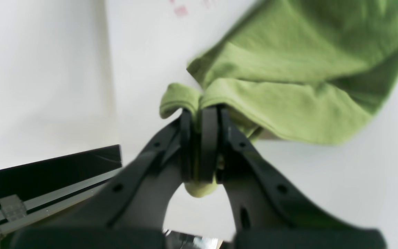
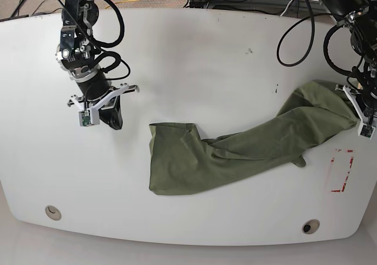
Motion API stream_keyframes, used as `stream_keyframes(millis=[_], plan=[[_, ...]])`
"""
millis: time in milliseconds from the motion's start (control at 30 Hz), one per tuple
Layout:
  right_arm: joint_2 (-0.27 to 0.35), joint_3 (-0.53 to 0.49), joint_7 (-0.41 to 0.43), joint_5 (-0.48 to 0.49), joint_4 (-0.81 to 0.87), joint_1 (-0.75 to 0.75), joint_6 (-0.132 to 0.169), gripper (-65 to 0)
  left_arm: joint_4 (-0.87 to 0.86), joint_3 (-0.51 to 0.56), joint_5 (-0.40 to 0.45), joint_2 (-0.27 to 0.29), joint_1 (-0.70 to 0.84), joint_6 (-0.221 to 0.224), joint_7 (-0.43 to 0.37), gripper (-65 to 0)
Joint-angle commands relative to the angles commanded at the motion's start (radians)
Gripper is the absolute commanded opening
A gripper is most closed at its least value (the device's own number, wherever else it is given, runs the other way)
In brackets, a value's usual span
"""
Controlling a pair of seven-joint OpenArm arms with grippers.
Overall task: Layout the t-shirt on the table in an organized manner, then fold the t-shirt properly
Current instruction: 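Open the right gripper and regrasp the shirt edge near it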
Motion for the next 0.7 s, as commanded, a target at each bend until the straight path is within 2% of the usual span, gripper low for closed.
stream_keyframes(millis=[67, 167, 200, 333, 700], plan=[[-0.018, -0.014, 0.0, 0.0, -0.015, 0.003, 0.0, -46.0, 0.0, 0.0, 0.0, 0.0, 0.009, 0.0, -0.002, -65.0], [-0.046, -0.034, 0.008, 0.0, -0.064, 0.015, 0.0, -27.6, 0.0, 0.0, 0.0, 0.0, 0.014, 0.0, -0.002, -65.0], [-0.058, -0.038, 0.008, 0.0, -0.083, 0.041, 0.009, -19.8, 0.0, 0.0, 0.0, 0.0, 0.014, 0.0, -0.002, -65.0], [-0.087, -0.04, 0.008, 0.009, -0.17, 0.103, 0.009, -1.0, 0.0, 0.002, 0.0, -0.002, 0.014, 0.0, -0.002, -65.0], [-0.103, -0.04, 0.021, 0.011, -0.5, 0.338, 0.011, 0.0, 0.005, -0.002, 0.0, -0.003, 0.014, 0.0, -0.002, -65.0]])
